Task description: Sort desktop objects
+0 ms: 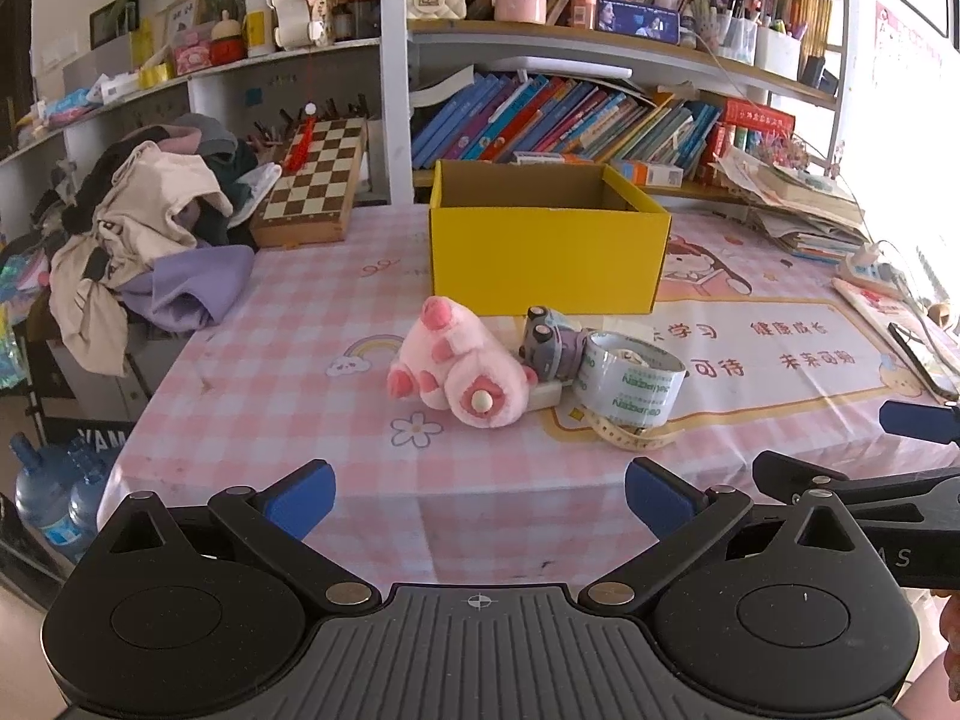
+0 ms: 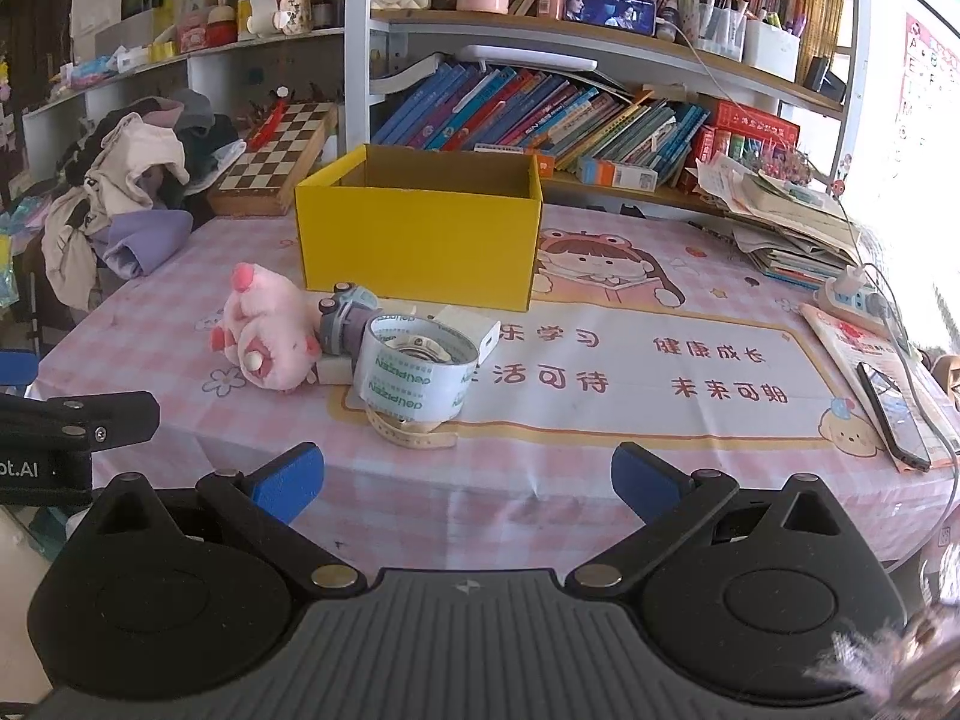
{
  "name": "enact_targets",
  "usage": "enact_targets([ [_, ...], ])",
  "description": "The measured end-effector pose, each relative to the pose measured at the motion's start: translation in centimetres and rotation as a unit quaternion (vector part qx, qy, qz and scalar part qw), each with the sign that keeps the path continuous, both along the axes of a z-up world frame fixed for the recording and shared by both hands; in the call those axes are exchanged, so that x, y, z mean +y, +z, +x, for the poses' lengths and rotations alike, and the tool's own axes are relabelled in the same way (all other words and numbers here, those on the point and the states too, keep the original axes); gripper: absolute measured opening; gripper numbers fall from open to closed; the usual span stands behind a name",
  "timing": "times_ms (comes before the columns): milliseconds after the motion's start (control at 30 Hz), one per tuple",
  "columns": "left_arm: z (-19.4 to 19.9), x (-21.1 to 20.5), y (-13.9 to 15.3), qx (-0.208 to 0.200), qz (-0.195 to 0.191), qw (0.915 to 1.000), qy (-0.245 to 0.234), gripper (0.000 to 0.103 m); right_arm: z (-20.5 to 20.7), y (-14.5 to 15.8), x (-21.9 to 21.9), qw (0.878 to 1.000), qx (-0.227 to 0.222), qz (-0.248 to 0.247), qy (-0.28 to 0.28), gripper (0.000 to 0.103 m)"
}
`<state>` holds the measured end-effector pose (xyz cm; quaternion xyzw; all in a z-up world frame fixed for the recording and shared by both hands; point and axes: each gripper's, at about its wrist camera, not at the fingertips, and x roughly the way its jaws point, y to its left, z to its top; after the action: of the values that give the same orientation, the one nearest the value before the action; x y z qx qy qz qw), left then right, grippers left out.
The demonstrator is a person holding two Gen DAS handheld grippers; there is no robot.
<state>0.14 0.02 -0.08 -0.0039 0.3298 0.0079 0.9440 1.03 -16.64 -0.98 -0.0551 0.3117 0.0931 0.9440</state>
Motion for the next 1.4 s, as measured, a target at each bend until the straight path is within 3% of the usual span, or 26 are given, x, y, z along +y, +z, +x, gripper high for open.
enact_targets([
  [1400,-0.19,0.38,0.12,0.002,-0.001,1.0,-0.002,0.103,-0.72,0.17,-0.09,1.0,-0.003,-0.003,0.002,0.103],
])
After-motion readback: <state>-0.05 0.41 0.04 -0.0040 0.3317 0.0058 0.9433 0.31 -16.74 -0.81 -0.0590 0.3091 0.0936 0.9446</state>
